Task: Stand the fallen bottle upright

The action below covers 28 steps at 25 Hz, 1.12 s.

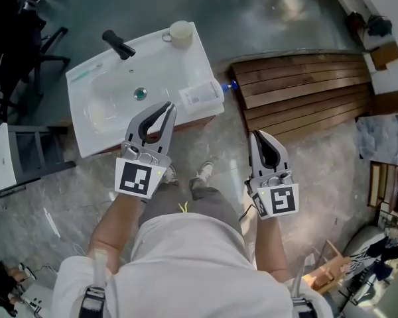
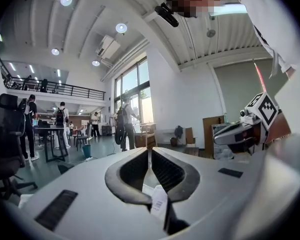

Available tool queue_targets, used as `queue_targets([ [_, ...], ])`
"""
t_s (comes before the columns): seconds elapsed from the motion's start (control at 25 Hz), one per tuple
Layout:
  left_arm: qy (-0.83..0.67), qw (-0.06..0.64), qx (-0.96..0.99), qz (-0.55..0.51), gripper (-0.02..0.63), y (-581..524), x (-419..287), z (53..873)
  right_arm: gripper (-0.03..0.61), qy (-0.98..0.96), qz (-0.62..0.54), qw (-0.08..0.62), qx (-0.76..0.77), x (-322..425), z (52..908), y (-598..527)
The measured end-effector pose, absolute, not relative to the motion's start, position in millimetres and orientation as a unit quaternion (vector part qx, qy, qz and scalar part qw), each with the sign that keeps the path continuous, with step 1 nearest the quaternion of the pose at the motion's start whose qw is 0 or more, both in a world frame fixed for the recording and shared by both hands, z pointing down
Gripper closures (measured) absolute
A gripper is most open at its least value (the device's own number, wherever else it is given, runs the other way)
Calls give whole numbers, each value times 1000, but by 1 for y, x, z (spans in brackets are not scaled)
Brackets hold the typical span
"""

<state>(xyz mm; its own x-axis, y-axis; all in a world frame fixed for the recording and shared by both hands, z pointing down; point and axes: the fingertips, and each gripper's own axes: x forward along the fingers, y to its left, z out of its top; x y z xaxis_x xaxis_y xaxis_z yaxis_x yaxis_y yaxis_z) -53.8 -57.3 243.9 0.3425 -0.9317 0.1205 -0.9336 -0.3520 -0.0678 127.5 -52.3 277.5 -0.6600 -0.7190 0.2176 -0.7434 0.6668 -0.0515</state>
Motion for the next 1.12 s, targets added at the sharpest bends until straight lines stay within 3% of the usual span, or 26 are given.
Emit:
queue_targets([
  [0.16, -561, 12, 822, 95, 589, -76, -50, 272, 537, -911, 85, 92, 392, 124, 309, -67],
  [0.28, -550, 23, 827, 116, 538, -90, -48, 296, 537, -913, 96, 91, 386, 121, 333, -78],
  [0.6, -493, 39, 851, 179, 481, -114, -33, 351, 537, -917, 109, 85, 375, 113, 380, -97],
  [0.92, -418, 74, 868, 259, 348, -145, -9, 412, 537, -917, 125, 88, 369, 114, 417, -104],
  [1.12, -387, 68, 872, 291, 307, -168, 9, 435, 537, -918, 130, 87, 364, 114, 434, -111],
])
